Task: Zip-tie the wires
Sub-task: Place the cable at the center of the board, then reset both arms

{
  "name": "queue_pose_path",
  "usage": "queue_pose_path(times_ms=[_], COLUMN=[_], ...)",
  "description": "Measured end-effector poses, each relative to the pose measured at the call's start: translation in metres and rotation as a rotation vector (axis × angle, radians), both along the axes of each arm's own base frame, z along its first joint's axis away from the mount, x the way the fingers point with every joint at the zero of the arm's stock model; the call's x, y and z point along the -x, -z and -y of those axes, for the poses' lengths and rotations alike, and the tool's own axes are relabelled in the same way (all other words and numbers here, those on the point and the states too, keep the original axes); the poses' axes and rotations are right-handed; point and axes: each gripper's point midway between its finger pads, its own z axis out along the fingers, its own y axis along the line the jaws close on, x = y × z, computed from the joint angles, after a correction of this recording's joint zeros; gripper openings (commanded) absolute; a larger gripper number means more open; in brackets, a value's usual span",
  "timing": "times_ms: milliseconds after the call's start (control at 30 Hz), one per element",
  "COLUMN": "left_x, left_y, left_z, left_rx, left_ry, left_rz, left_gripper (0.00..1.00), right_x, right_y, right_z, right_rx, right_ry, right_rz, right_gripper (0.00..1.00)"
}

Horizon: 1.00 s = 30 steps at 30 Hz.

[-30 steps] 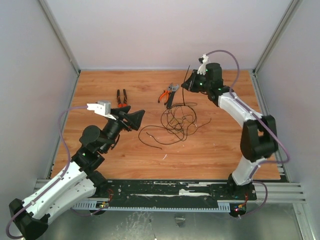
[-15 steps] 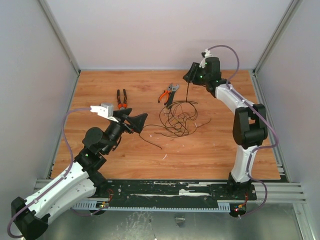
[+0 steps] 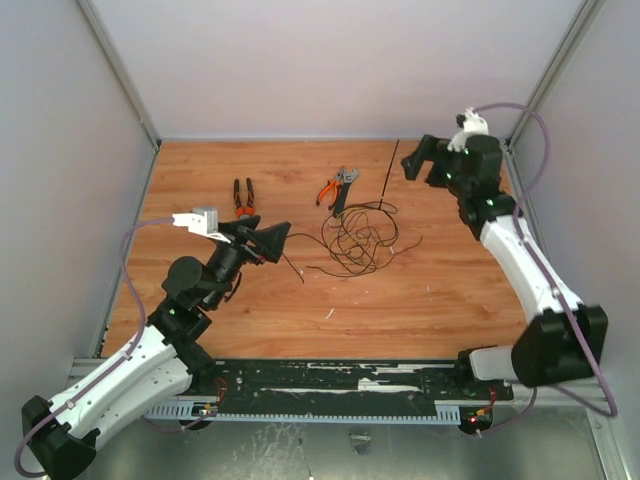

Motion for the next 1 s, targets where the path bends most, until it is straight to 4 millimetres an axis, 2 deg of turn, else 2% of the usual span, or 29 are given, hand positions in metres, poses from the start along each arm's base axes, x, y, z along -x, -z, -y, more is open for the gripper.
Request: queue_pose_path(times_ms=[67,200,300,400,467,633,733,1000], left_x=[0.000,0.000,-0.002,-0.006,-0.009,-0.015,-0.017,-0.037], left_y=[-0.002,-0.007,-0.009,-0.007,-0.006,0.000,0.010,0.051], left_z=[-0.005,-0.018,-0.028,-0.039,-0.049,-0.085,-0.109,-0.154], left_rx=[0.020,0.048,0.058,0.055,0.053,0.045,0.040,-0.028], left_ry=[-0.022,-0.078,-0.127,-0.182,-0.230,-0.388,-0.484,-0.657], left_rz=[-0.005,-0.002,-0.001,-0.009,-0.014,-0.016,-0.014,-0.087], left_gripper=[0.98,0.98,0.98,0.98,0.98,0.98,0.98,0.98], right_x=[0.020,0.064,0.087,0.092,0.092,0.109,0.120,0.112], right_y=[0.006,0.035,0.047,0.053,0.064,0.133,0.160,0.164], right_z=[0.019,0.055,0.075,0.096,0.108,0.123,0.131,0.141], right_rx=[0.018,0.075,0.109,0.139,0.166,0.251,0.291,0.313], right_ry=[0.046,0.139,0.188,0.251,0.288,0.322,0.349,0.403], right_rz=[0.004,0.000,0.021,0.056,0.070,0.046,0.068,0.246], right_gripper=[0.99,0.99,0.99,0.99,0.99,0.99,0.99,0.99])
